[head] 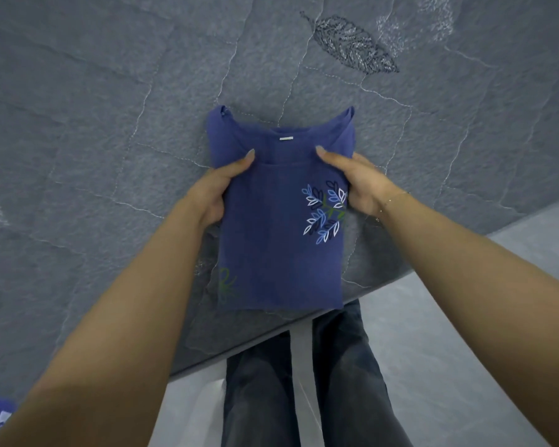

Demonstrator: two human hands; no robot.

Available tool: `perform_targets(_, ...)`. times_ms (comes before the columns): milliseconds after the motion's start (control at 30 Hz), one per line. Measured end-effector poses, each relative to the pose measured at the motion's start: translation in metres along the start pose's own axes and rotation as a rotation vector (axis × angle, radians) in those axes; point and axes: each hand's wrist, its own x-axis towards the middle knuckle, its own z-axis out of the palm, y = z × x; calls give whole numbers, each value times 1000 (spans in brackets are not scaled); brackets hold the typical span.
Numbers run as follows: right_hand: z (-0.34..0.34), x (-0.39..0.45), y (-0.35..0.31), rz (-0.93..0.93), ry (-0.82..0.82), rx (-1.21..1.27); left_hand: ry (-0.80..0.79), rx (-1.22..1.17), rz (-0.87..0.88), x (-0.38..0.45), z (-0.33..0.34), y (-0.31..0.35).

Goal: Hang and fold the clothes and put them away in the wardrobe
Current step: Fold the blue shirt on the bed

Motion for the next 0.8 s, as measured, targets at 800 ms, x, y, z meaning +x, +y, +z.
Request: perform_targets(800, 70, -404, -66, -721, 501, 342, -516, 279, 377, -297, 191, 112)
